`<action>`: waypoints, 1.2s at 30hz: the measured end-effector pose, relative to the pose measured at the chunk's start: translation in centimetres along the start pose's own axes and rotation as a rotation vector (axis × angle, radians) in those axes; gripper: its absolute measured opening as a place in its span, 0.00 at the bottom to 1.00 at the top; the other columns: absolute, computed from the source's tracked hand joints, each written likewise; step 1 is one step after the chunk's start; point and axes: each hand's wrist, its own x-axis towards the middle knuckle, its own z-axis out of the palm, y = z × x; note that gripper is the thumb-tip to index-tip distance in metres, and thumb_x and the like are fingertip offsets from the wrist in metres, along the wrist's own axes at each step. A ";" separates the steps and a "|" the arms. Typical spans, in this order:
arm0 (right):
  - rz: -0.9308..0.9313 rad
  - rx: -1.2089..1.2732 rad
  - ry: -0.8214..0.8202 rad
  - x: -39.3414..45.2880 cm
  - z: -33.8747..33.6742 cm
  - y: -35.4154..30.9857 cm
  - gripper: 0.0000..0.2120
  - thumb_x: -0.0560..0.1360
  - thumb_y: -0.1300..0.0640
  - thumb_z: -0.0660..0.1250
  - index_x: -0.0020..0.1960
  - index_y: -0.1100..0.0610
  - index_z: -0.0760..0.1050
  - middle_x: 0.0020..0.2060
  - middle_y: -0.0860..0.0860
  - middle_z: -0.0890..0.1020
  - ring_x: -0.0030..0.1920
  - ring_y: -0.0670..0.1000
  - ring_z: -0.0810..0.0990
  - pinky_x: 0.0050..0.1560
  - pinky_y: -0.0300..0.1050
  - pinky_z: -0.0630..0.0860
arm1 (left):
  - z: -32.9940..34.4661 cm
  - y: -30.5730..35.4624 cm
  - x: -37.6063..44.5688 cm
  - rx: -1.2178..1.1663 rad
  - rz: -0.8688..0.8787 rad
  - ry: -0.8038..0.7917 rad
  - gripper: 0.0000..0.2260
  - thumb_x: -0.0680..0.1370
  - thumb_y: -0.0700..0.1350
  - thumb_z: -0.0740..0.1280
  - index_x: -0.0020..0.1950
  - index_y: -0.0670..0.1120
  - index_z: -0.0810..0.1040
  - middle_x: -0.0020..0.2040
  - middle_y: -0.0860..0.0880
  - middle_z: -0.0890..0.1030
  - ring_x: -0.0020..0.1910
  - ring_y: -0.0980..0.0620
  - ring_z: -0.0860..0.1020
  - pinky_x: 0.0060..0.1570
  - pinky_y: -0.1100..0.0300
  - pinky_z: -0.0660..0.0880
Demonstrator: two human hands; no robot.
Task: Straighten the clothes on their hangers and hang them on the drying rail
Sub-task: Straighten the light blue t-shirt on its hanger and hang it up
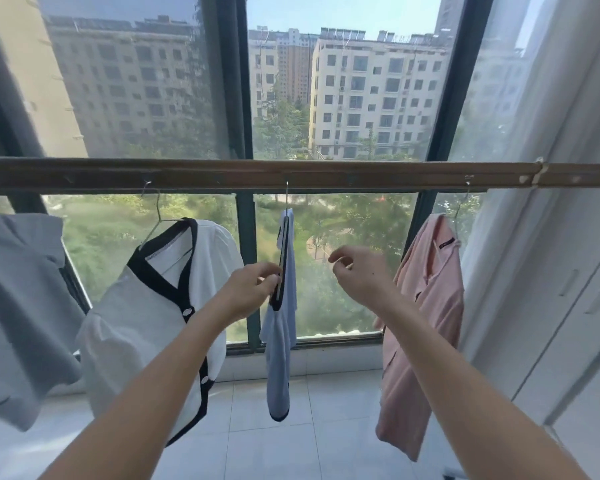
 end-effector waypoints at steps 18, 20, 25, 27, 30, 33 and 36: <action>0.057 -0.040 -0.310 5.6 6.4 -1.4 0.25 0.74 0.48 0.70 0.65 0.58 0.67 0.52 0.56 0.78 0.50 0.57 0.80 0.52 0.56 0.81 | -4.3 -1.4 2.1 0.047 -0.066 0.129 0.09 0.79 0.43 0.62 0.56 0.51 0.79 0.48 0.53 0.83 0.48 0.55 0.81 0.42 0.63 0.73; 0.059 -0.065 -0.319 5.7 6.1 -0.7 0.24 0.74 0.52 0.69 0.67 0.58 0.67 0.52 0.57 0.79 0.49 0.58 0.81 0.51 0.56 0.81 | -3.8 -1.3 2.7 0.056 -0.059 0.116 0.09 0.79 0.43 0.62 0.57 0.51 0.79 0.48 0.53 0.83 0.48 0.55 0.81 0.41 0.64 0.73; 0.082 -0.106 -0.317 6.3 4.7 1.2 0.18 0.74 0.57 0.67 0.64 0.57 0.72 0.51 0.56 0.80 0.44 0.56 0.82 0.46 0.55 0.83 | -2.3 -0.8 5.0 0.069 -0.024 0.082 0.10 0.79 0.43 0.63 0.58 0.48 0.79 0.49 0.51 0.83 0.48 0.53 0.81 0.43 0.62 0.74; 0.109 -0.121 -0.274 6.5 3.9 2.3 0.14 0.75 0.61 0.65 0.60 0.57 0.75 0.48 0.56 0.81 0.43 0.56 0.82 0.46 0.55 0.83 | -1.8 -0.2 6.5 0.084 0.016 0.089 0.10 0.79 0.43 0.63 0.59 0.47 0.79 0.49 0.51 0.83 0.47 0.54 0.80 0.45 0.61 0.74; 0.151 -0.155 -0.212 6.9 3.0 3.7 0.14 0.75 0.64 0.61 0.58 0.56 0.77 0.44 0.55 0.82 0.38 0.54 0.80 0.39 0.48 0.80 | -1.2 0.6 8.6 0.068 0.065 0.119 0.10 0.79 0.43 0.64 0.59 0.48 0.78 0.50 0.50 0.82 0.46 0.55 0.79 0.43 0.63 0.73; 0.183 -0.207 -0.163 7.4 2.2 4.6 0.15 0.75 0.65 0.60 0.59 0.55 0.78 0.42 0.53 0.79 0.34 0.52 0.76 0.34 0.43 0.73 | -0.9 0.7 10.4 0.081 0.125 0.137 0.11 0.79 0.43 0.63 0.61 0.47 0.78 0.51 0.50 0.81 0.47 0.54 0.79 0.43 0.65 0.72; 0.204 -0.245 -0.120 7.7 1.5 5.1 0.15 0.76 0.65 0.59 0.59 0.53 0.78 0.46 0.53 0.80 0.33 0.49 0.75 0.31 0.41 0.70 | -1.2 0.6 12.2 0.087 0.192 0.162 0.11 0.79 0.44 0.64 0.61 0.46 0.78 0.52 0.49 0.81 0.49 0.54 0.78 0.45 0.66 0.71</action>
